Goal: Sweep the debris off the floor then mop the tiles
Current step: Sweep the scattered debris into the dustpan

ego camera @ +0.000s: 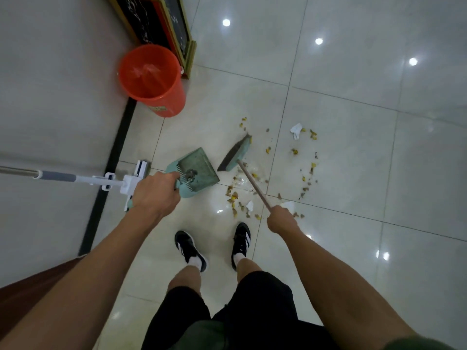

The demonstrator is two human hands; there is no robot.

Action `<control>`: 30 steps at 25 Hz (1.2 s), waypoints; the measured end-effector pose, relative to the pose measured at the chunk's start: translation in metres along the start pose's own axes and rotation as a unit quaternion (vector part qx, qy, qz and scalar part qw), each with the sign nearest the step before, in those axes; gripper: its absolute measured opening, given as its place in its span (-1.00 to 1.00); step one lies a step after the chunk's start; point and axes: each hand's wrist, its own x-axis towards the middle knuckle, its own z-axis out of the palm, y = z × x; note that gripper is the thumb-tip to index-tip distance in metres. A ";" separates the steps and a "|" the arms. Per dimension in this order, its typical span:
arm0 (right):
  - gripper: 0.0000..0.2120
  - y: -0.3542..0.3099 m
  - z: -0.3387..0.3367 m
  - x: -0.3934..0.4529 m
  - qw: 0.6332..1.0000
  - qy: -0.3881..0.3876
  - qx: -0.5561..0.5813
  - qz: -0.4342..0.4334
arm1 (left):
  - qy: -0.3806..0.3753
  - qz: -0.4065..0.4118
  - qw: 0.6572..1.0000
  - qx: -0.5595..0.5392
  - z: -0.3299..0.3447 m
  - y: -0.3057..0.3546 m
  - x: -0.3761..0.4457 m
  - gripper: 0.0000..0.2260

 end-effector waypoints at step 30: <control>-0.74 -0.210 -0.100 0.096 0.986 0.085 0.139 0.040 | -0.014 0.155 0.987 0.034 -0.104 -0.093 0.212 -0.87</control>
